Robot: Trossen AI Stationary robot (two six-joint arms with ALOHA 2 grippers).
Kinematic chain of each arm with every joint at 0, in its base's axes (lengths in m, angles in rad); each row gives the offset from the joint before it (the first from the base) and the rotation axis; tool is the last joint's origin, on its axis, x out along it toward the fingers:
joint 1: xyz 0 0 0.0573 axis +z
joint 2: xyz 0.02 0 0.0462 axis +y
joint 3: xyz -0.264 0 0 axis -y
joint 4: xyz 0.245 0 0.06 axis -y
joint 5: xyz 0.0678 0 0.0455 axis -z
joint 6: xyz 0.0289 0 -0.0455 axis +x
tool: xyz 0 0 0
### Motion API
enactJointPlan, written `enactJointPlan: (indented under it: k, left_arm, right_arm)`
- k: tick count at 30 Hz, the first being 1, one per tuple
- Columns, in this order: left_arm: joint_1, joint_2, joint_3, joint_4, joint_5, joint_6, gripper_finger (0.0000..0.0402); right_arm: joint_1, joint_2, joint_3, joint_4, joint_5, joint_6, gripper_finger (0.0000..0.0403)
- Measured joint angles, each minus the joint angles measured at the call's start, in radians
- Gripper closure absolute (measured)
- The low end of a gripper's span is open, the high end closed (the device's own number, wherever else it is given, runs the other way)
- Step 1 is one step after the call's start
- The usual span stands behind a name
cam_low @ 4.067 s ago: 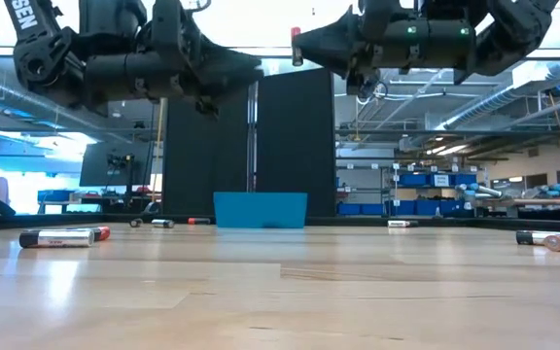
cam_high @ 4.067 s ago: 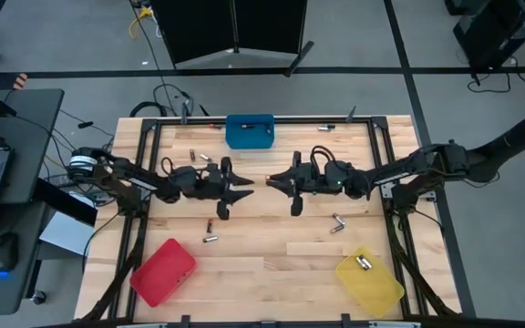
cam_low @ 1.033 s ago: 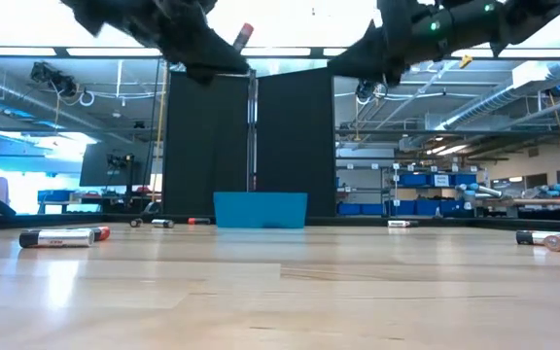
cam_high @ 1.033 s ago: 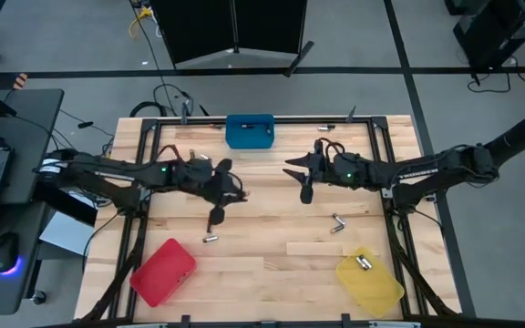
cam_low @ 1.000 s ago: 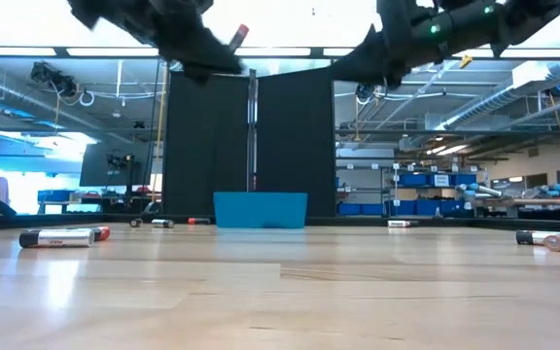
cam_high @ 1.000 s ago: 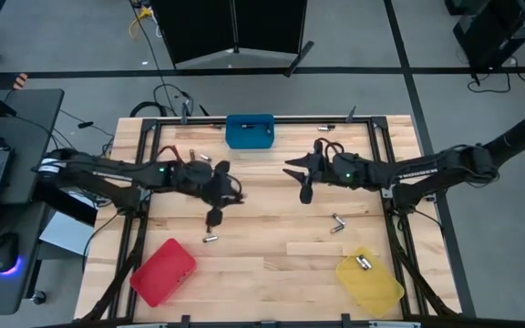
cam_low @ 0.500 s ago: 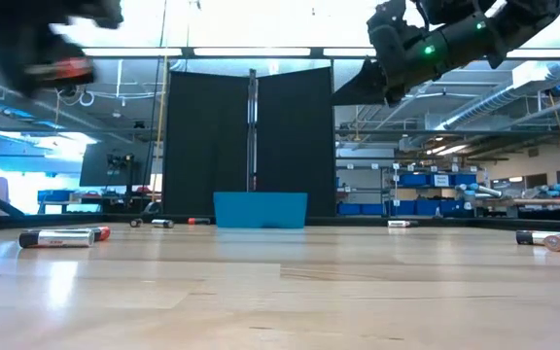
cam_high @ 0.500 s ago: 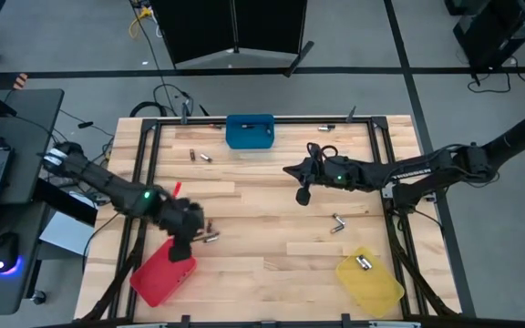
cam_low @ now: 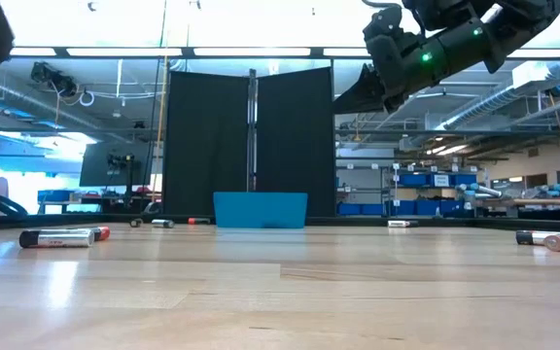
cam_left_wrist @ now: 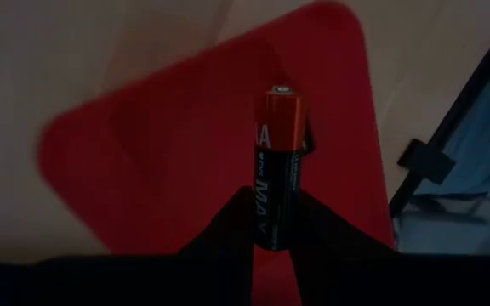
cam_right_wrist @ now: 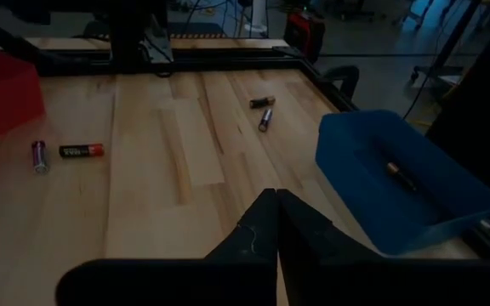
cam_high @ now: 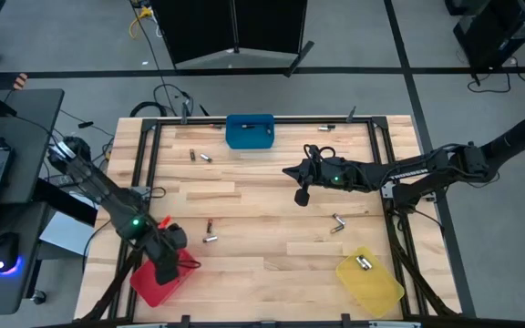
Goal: Sort batteries
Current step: Put the black-red battery into the red bin
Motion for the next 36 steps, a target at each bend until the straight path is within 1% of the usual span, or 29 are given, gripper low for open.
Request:
enactJointPlan:
  k: [7, 13, 16, 22, 30, 36]
  left_arm:
    - [-0.042, 0.000, -0.126, 0.160, -0.025, -0.184, 0.0346]
    - [-0.048, 0.002, -0.174, 0.179, -0.056, -0.282, 0.0346]
    - [-0.048, 0.002, -0.189, 0.181, -0.059, -0.308, 0.0346]
    - [-0.048, 0.002, -0.192, 0.165, -0.062, -0.338, 0.0346]
    - [-0.047, 0.004, -0.192, 0.174, -0.044, -0.340, 0.0346]
    - [-0.047, 0.079, -0.190, 0.228, 0.000, -0.365, 0.0346]
  right_arm:
    - [-0.001, 0.000, 0.000, 0.001, 0.000, -0.004, 0.0378]
    - [-0.006, 0.000, 0.000, 0.012, -0.001, -0.031, 0.0392]
    - [-0.014, 0.000, 0.000, 0.019, -0.001, -0.031, 0.0392]
    - [-0.019, 0.000, 0.000, 0.006, -0.007, -0.024, 0.0379]
    - [-0.019, 0.000, 0.000, 0.006, -0.008, -0.024, 0.0391]
    - [-0.019, 0.000, 0.000, 0.005, -0.009, -0.023, 0.0380]
